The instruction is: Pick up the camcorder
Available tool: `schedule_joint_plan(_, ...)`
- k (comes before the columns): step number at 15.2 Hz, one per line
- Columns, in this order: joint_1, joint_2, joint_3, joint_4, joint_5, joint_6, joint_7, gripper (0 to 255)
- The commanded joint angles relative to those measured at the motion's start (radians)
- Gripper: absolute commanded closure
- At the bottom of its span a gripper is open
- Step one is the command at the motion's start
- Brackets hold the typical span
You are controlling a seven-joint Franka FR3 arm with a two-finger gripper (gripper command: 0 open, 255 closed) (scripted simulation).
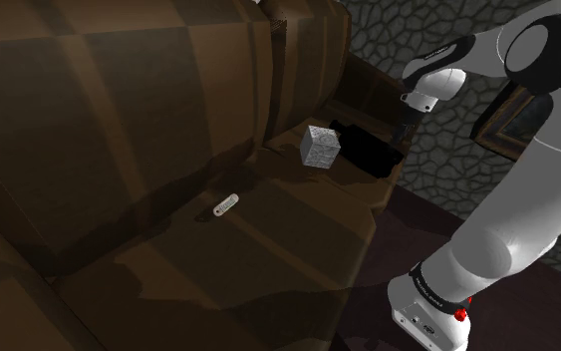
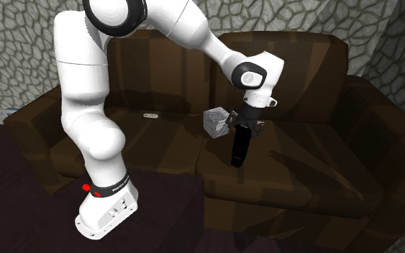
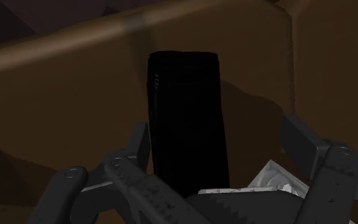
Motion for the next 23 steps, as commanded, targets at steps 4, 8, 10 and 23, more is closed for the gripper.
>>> schedule_joint_plan(4,-0.020,0.061,0.007,-0.003,0.038,0.047,-0.041,0)
schedule_joint_plan(8,-0.027,0.094,0.016,-0.015,0.061,0.086,-0.059,0)
schedule_joint_plan(10,-0.027,0.095,0.016,-0.014,0.062,0.085,-0.059,255)
schedule_joint_plan(23,-0.019,0.057,0.005,-0.001,0.035,0.043,-0.039,255)
